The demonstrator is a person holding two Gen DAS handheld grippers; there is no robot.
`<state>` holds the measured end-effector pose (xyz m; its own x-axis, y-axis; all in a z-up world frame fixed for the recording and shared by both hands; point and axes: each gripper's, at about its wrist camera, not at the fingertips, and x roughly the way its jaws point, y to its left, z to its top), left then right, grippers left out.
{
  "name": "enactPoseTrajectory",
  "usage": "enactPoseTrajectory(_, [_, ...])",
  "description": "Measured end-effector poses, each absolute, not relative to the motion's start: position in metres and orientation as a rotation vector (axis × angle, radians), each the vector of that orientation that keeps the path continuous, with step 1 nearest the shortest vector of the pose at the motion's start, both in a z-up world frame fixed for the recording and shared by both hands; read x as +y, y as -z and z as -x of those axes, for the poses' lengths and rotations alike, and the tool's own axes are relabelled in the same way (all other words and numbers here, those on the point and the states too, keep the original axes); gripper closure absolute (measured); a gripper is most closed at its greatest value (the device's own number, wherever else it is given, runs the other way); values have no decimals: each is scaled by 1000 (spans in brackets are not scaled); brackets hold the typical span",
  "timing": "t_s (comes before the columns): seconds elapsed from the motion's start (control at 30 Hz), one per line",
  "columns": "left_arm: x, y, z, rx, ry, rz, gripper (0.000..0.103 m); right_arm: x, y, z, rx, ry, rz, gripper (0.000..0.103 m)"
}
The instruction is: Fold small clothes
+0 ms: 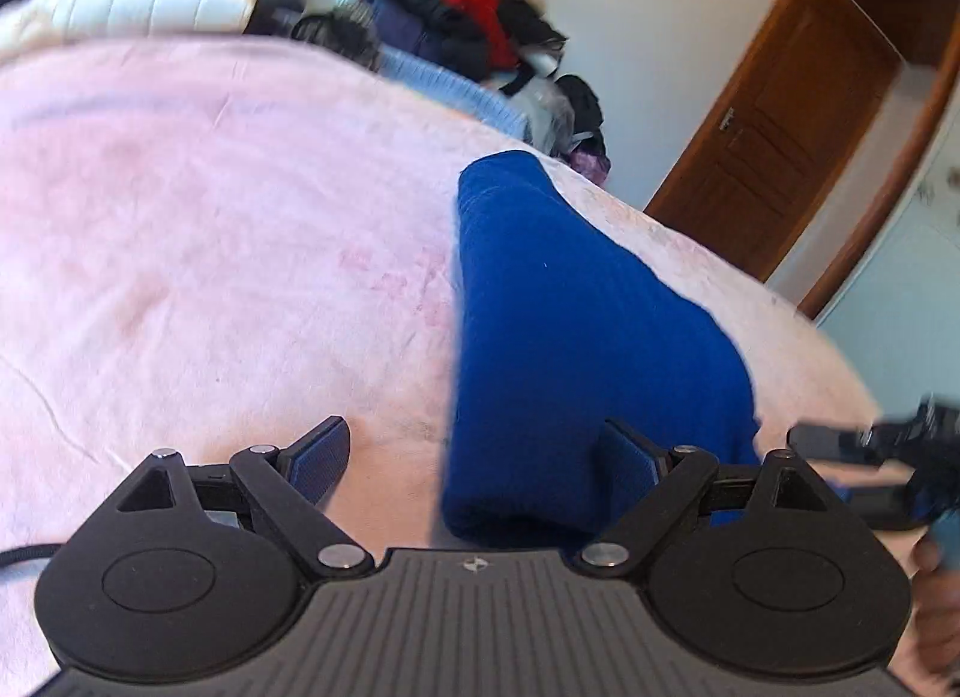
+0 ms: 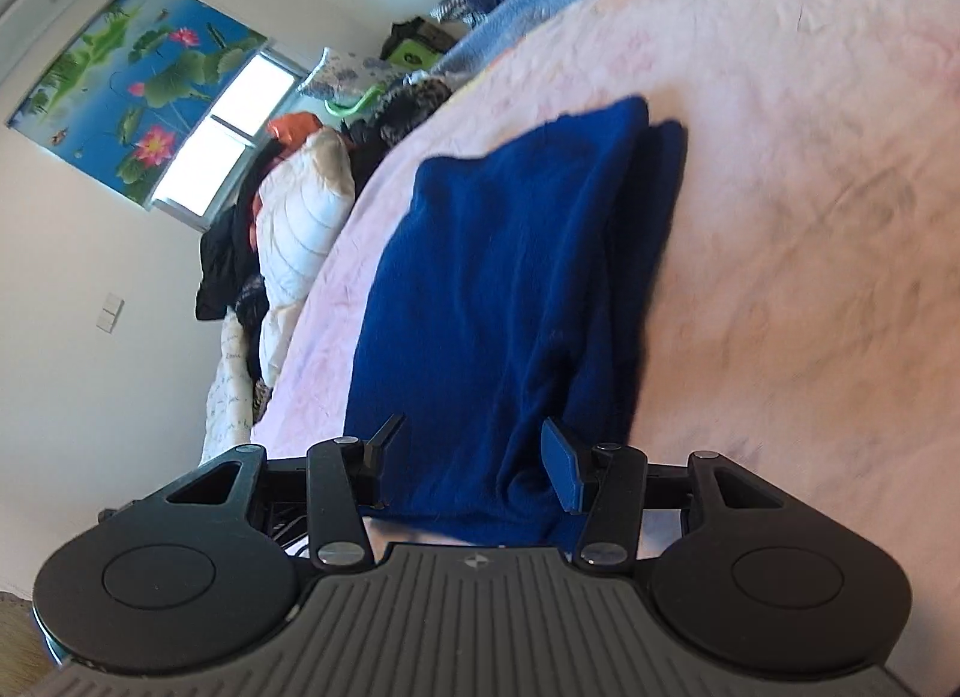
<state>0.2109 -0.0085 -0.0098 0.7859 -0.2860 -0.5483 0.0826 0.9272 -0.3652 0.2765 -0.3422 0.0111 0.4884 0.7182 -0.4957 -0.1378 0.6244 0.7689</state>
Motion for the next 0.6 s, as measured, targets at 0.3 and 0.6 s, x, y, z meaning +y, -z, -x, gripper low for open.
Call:
enactPoseTrajectory(0.3, [-11, 10, -207, 628, 237, 289, 0, -309, -5, -273, 978, -500, -519, 94])
enactPoseTrajectory(0.6, [-16, 11, -210, 628, 230, 277, 0, -337, -20, -251, 956, -465, -492, 86])
